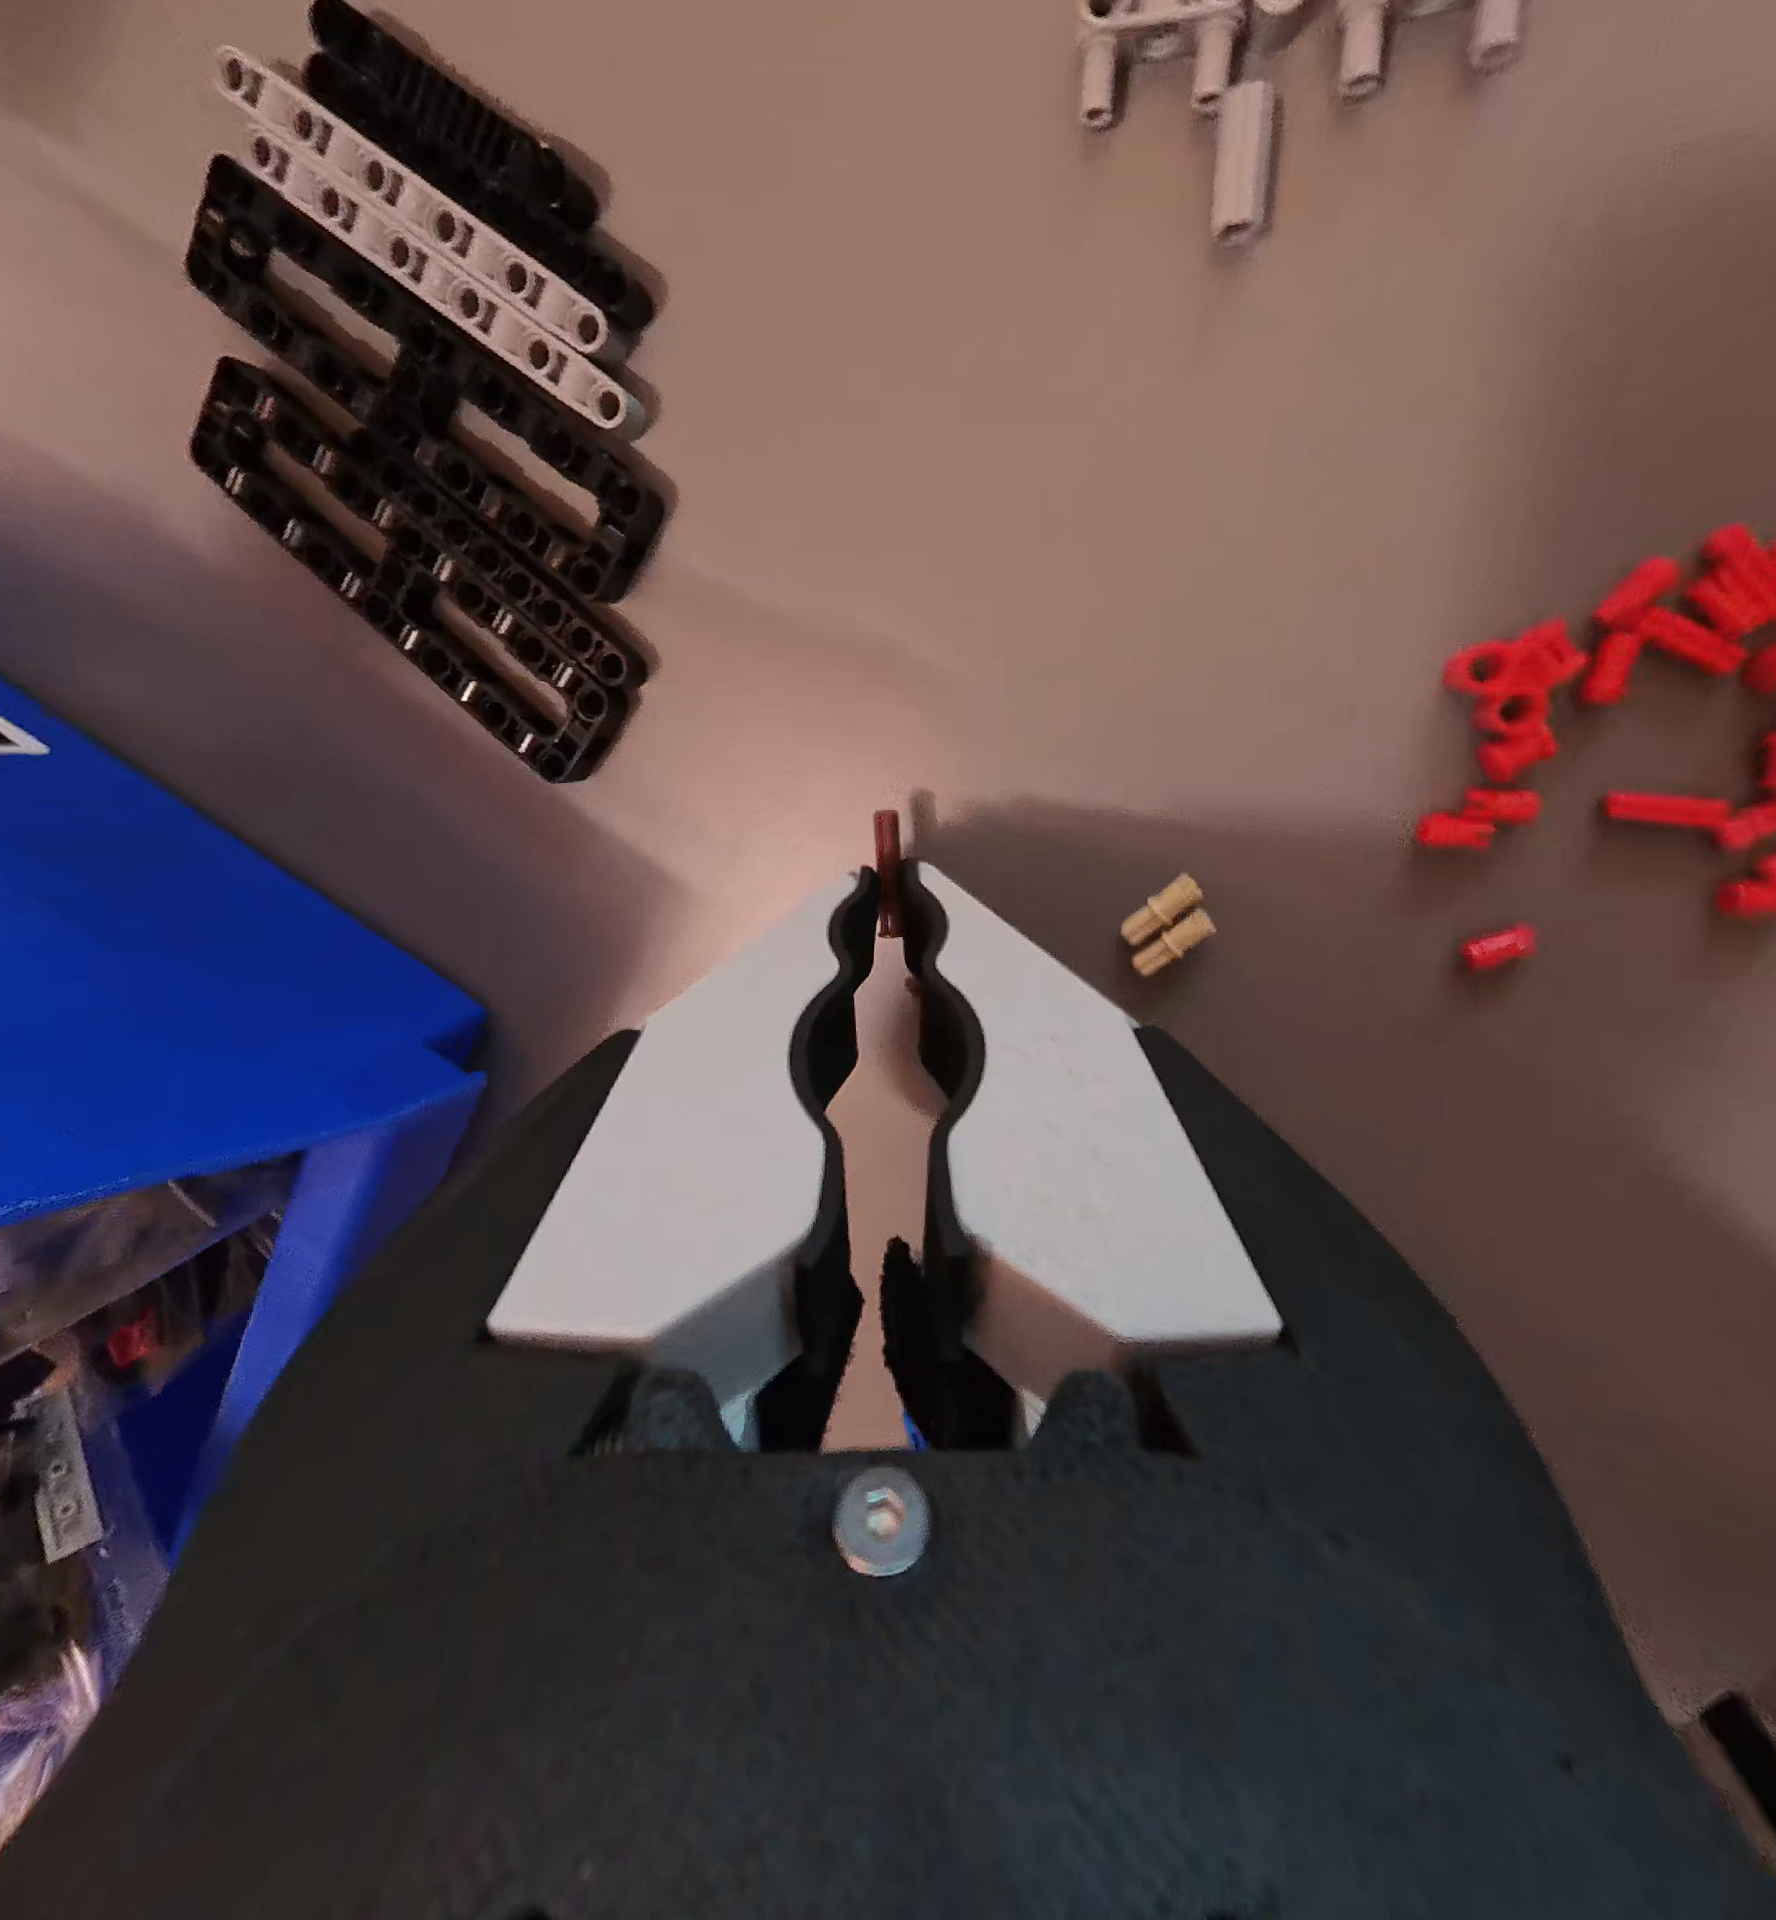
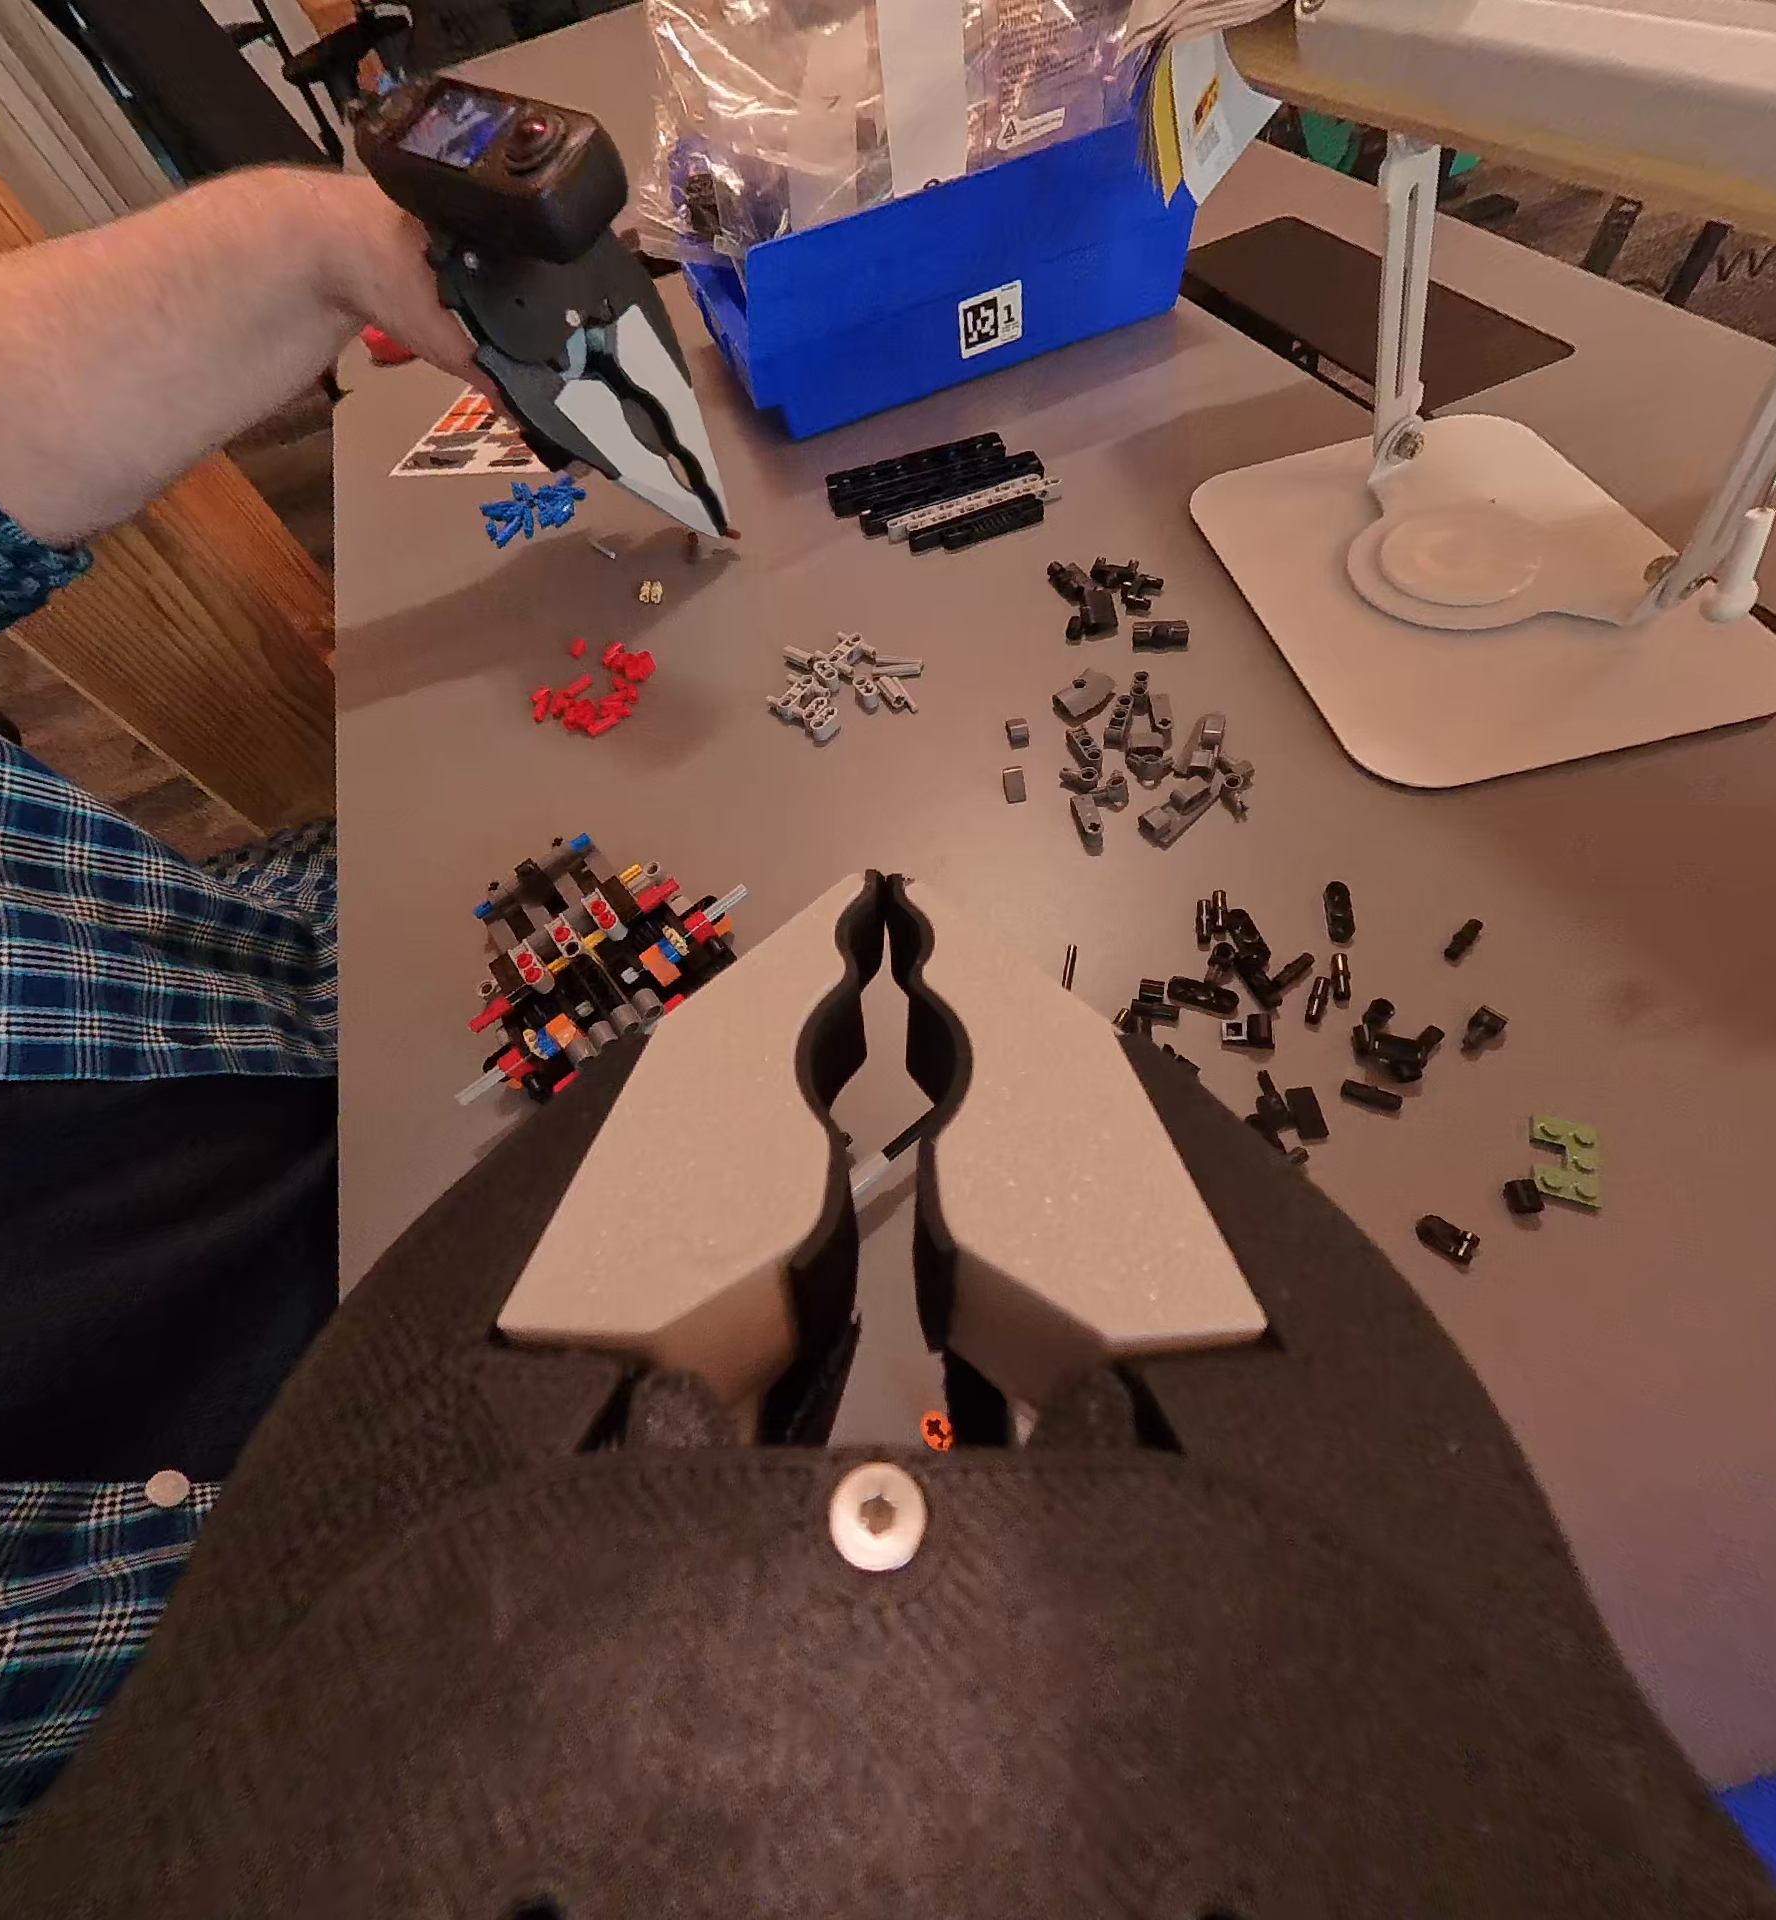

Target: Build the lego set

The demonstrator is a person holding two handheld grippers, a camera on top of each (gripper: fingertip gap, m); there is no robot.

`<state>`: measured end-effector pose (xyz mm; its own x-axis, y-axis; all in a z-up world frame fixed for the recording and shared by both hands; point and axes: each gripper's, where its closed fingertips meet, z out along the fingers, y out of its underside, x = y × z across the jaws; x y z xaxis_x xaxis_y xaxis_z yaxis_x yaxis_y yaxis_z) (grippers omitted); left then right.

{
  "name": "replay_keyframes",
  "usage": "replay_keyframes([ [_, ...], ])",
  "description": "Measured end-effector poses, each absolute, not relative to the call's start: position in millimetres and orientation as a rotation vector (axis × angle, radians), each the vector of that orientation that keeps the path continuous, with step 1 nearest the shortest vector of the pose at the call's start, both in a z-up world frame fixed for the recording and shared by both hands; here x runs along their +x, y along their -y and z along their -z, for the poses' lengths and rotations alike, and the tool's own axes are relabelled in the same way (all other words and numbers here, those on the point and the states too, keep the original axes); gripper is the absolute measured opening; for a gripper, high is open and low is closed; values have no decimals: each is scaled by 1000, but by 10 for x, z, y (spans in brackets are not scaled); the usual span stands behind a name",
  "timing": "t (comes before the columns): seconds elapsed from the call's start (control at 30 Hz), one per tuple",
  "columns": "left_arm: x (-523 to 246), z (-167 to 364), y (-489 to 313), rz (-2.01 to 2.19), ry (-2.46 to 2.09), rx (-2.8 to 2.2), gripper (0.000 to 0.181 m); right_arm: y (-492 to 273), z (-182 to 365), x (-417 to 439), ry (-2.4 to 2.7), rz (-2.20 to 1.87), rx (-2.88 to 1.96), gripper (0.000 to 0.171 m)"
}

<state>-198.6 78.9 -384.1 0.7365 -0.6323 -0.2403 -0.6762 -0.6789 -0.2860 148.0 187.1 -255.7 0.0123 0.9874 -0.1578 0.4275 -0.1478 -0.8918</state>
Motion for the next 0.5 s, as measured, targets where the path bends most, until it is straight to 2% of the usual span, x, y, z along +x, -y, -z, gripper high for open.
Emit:
replay_keyframes([
  [0.2, -2071, 3871, -684, -206, -1202, -2566, 3, -1860, 2562, 1453, 1475, -1105, -1644, 0],
  [0.5, -2081, 3789, -694, -145, -1214, -2513, 7, -1856, 2538, 1466, 1472, -1099, -1643, 0],
])
